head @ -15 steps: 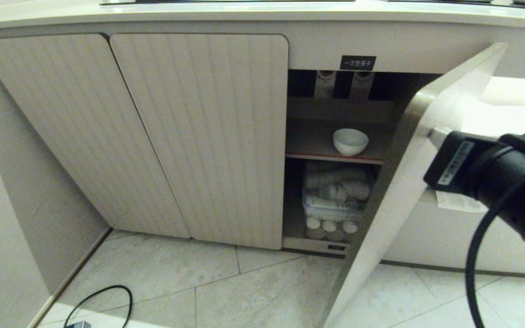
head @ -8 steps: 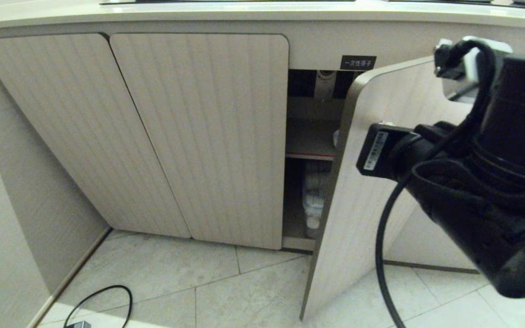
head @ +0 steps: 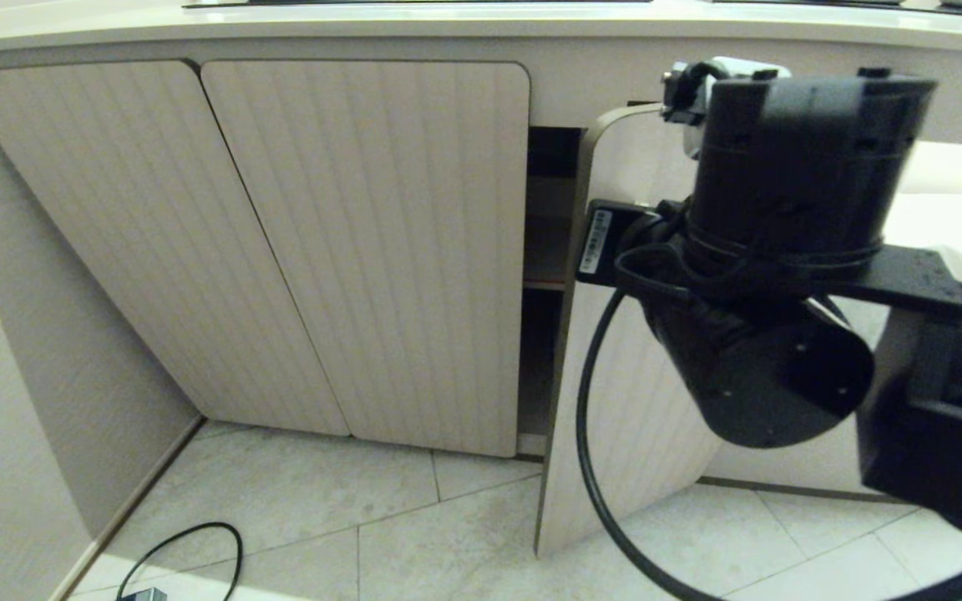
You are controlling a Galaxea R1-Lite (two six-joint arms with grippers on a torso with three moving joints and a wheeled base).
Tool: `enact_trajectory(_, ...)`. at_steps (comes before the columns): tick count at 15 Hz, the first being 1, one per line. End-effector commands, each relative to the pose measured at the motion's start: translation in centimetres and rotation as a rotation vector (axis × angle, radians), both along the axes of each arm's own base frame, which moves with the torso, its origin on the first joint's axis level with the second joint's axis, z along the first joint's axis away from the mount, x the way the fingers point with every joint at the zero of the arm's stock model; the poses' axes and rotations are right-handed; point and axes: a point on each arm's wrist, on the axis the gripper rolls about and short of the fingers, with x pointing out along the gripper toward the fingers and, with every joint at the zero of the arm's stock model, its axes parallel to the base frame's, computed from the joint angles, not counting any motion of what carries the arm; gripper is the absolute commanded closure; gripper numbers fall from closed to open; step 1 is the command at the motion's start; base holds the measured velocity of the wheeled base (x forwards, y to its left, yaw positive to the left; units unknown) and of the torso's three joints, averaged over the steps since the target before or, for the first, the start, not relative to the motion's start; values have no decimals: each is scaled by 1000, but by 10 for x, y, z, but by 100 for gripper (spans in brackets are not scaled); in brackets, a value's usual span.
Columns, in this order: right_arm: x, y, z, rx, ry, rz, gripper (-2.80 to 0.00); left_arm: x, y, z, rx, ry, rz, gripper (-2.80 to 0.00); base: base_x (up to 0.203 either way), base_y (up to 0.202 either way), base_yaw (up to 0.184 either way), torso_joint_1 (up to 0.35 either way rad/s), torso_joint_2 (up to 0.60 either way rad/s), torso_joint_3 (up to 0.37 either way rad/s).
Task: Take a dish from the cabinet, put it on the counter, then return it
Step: Close the cabinet door
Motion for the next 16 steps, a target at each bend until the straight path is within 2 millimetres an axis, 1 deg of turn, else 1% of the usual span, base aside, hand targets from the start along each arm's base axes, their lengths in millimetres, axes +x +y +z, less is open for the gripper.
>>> enact_trajectory(1, 19, 9, -9, -14, 11, -35, 0, 0, 0, 0, -1, -1, 0, 0, 0, 0, 0, 0, 0, 0)
enact_trajectory(5, 49, 10, -12, -32, 5, -101, 0, 0, 0, 0, -1, -1, 0, 0, 0, 0, 0, 0, 0, 0)
enact_trajectory(7, 66, 8, -11, -32, 1, -138, 0, 0, 0, 0, -1, 0, 0, 0, 0, 0, 0, 0, 0, 0)
enact_trajectory(9, 78, 6, -9, -40, -7, -165, 0, 0, 0, 0, -1, 0, 0, 0, 0, 0, 0, 0, 0, 0)
enact_trajectory(13, 95, 5, -6, -56, -8, -189, 0, 0, 0, 0, -1, -1, 0, 0, 0, 0, 0, 0, 0, 0)
enact_trajectory(16, 103, 6, -6, -88, 20, -182, 0, 0, 0, 0, -1, 0, 0, 0, 0, 0, 0, 0, 0, 0)
